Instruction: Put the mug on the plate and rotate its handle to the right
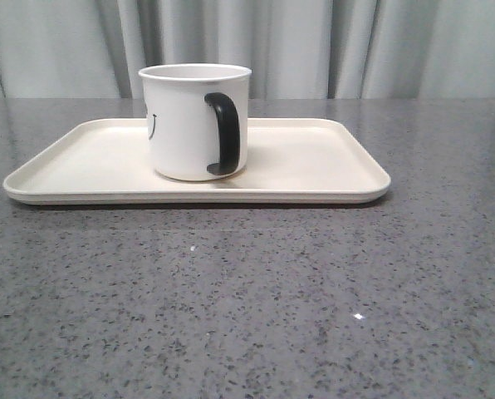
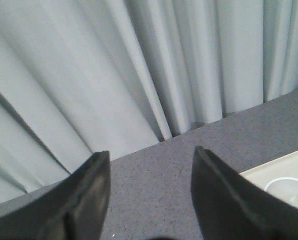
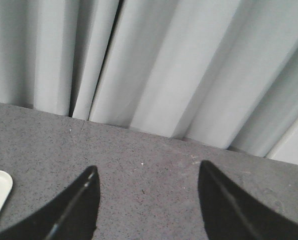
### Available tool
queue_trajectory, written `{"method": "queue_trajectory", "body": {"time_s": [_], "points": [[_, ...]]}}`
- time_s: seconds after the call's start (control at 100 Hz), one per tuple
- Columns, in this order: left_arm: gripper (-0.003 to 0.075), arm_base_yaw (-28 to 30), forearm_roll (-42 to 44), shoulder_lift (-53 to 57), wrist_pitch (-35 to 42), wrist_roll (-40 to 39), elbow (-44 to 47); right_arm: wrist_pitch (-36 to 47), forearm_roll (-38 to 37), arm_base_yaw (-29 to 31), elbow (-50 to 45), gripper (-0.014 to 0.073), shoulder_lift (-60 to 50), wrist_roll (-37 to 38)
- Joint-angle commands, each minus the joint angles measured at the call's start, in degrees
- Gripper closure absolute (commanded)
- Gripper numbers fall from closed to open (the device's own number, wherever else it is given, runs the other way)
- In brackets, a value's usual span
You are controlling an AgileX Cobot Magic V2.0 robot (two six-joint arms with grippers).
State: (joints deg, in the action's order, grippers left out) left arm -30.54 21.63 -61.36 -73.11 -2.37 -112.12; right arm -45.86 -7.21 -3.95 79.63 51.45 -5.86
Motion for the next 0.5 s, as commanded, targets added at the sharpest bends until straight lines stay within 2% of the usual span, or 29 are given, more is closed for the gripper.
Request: {"method": "queue_trajectory", "body": {"time_s": [0.0,0.18,0.32,0.49], "points": [[0.0492,-0.34,4.34,4.89,0.76,-2.94,4.94,5.02,0.28,0.06,1.66,0.0148,-0.14,-0.24],[0.0740,-0.34,7.54,14.02,0.76,-6.64,18.14,6.44,2.92,0.06,1.66,0.0148,-0.14,-0.24],[0.0740,-0.34,8.55,18.09,0.99,-7.16,25.50,9.16,4.90,-0.05,2.55,0.0148,1.09,-1.01],[0.0740,-0.34,8.32,19.28,0.89,-8.59,29.07,8.45,13.20,-3.24,7.22,0.0148,5.24,-6.23]]}}
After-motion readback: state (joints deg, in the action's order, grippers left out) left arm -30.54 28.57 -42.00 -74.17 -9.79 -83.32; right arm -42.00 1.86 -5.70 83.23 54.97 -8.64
